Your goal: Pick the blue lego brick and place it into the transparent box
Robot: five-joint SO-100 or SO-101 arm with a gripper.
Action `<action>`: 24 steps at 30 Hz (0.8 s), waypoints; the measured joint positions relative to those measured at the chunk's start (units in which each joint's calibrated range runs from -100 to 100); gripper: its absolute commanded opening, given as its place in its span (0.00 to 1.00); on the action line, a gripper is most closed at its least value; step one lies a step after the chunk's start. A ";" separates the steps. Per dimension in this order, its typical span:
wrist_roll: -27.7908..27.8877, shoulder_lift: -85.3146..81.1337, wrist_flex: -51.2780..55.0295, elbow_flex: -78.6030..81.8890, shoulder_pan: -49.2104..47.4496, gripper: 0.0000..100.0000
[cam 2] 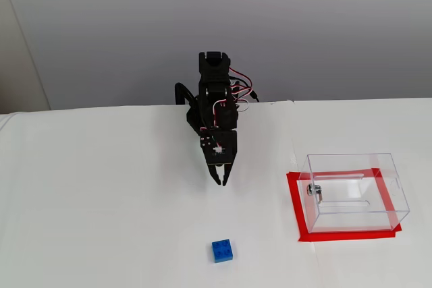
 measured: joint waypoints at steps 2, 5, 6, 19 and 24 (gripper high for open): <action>0.00 0.00 -0.86 0.09 -0.85 0.01; -0.05 0.00 -3.26 0.09 -4.49 0.02; -0.15 0.00 -4.20 0.09 -5.77 0.02; -0.29 18.52 -6.60 -14.12 -8.23 0.02; -0.29 22.07 -6.60 -21.27 -7.59 0.02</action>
